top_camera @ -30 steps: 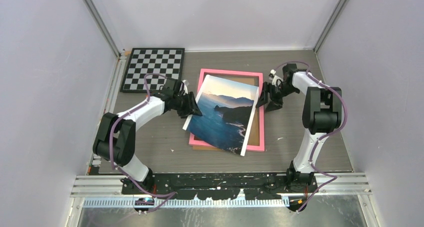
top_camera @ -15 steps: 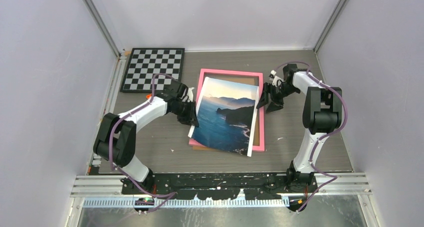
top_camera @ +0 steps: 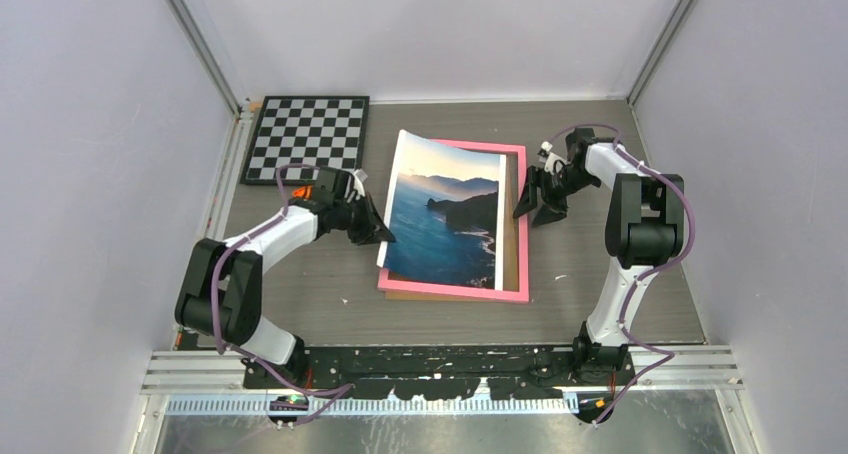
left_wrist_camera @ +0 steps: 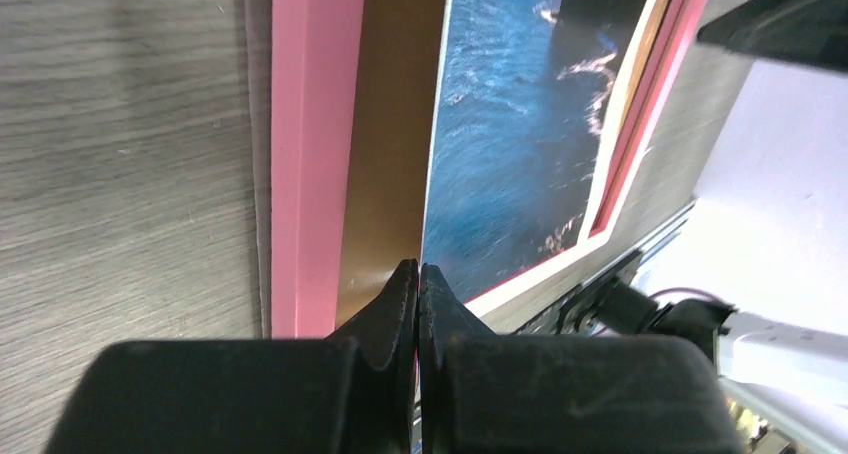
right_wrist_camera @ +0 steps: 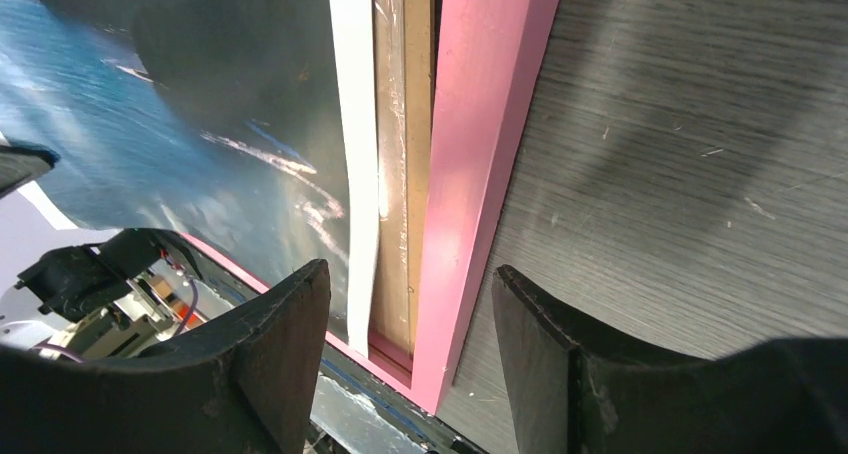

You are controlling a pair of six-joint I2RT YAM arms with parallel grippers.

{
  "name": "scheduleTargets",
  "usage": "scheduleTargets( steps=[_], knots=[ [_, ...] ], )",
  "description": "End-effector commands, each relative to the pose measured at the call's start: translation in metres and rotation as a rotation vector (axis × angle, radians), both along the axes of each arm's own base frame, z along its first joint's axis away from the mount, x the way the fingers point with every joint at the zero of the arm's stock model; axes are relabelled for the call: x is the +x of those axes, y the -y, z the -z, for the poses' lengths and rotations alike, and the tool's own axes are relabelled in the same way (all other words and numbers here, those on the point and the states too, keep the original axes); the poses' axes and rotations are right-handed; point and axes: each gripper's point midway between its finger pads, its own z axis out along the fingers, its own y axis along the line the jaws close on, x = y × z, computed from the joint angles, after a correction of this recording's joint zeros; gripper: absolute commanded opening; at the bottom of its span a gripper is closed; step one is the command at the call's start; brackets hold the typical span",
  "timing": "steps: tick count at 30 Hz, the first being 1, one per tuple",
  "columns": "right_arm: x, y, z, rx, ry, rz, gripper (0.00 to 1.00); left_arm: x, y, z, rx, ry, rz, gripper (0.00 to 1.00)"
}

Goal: Take the photo out of the frame

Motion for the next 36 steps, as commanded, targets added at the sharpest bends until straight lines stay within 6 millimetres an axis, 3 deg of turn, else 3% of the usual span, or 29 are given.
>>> scheduleTargets(
  steps=[1, 9, 13, 16, 20, 23, 24, 28, 34, 36],
  knots=[
    [0.001, -0.002, -0.020, 0.020, 0.041, -0.008, 0.65, 0.027, 0.001, -0.016, -0.078, 0.085, -0.122, 0.00],
    [0.004, -0.003, -0.019, 0.023, 0.049, -0.008, 0.66, 0.026, 0.022, -0.010, -0.090, 0.090, -0.022, 0.02],
    [0.004, 0.000, -0.019, 0.005, 0.057, -0.026, 0.68, 0.016, 0.028, -0.026, -0.076, 0.126, 0.074, 0.34],
    [0.006, 0.003, -0.020, -0.013, 0.070, -0.029, 0.70, 0.011, 0.017, -0.038, -0.001, 0.178, 0.118, 0.54],
    [0.013, 0.011, -0.018, -0.064, 0.089, -0.020, 0.73, 0.009, -0.019, -0.043, 0.206, 0.240, 0.132, 0.66],
    [0.019, 0.018, -0.013, -0.110, 0.094, -0.010, 0.76, 0.016, -0.053, -0.042, 0.346, 0.280, 0.078, 0.95],
    [0.020, 0.019, -0.010, -0.121, 0.089, -0.008, 0.77, 0.020, -0.058, -0.043, 0.344, 0.291, 0.065, 0.98],
    [0.026, 0.019, -0.001, -0.136, 0.066, -0.012, 0.79, 0.029, -0.051, -0.040, 0.272, 0.290, 0.083, 1.00],
    [0.036, 0.013, 0.014, -0.164, 0.062, -0.038, 0.79, 0.044, -0.038, -0.009, 0.242, 0.242, 0.124, 1.00],
    [0.035, 0.000, 0.019, -0.164, 0.062, -0.085, 0.79, 0.045, -0.033, 0.001, 0.219, 0.214, 0.133, 1.00]
  ],
)
